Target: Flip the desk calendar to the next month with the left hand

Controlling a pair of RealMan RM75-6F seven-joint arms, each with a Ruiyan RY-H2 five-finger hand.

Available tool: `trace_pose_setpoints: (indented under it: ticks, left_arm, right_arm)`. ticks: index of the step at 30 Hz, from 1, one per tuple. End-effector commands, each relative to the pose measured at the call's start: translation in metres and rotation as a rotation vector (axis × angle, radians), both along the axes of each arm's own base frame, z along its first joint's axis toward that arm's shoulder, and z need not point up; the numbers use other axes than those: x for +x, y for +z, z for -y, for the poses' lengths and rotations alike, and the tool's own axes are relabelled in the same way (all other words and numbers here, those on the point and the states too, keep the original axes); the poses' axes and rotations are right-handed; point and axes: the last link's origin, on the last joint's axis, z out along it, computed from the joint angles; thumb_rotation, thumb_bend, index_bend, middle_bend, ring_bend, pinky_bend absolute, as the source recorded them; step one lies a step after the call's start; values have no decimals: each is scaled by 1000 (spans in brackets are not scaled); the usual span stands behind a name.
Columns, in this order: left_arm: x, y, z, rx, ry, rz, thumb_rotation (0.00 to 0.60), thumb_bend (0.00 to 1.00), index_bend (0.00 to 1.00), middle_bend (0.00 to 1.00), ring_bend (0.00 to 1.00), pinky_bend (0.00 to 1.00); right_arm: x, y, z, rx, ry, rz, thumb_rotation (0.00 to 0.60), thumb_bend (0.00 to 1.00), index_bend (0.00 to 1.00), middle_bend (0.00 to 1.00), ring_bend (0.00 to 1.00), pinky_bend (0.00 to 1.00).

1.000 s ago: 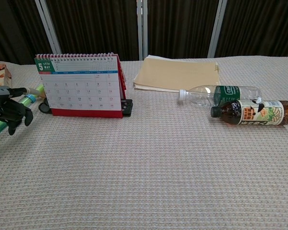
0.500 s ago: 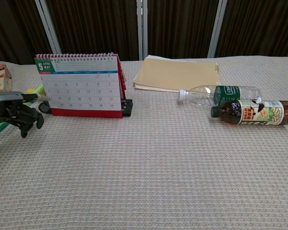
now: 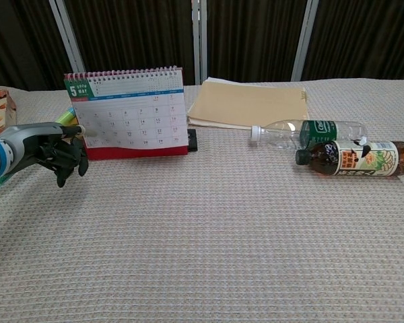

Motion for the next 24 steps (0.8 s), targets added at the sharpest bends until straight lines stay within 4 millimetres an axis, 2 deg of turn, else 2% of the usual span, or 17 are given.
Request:
trace_pose_setpoints:
  ticks: [1,14,19,24]
  left_arm:
    - [6,-1,1,0,-16,0,600,913,0,639,687,607]
    - [29,5,-2,23,-83,6,600,913,0,639,688,607]
    - [49,17,7,56,-176,2,600,913,0,638,688,607]
    - [61,40,11,205,-291,-59,600,913,0,637,687,600]
  right_arm:
    - [0,0,0,-1,0,1,600,72,0,0,0,0]
    - [0,1,-1,-3,-2,3,600,72,0,0,0,0]
    - [0,1,-1,-2,-2,4,600,72,0,0,0,0]
    - [0,2,-2,-3,-2,9,600,71,0,0,0,0]
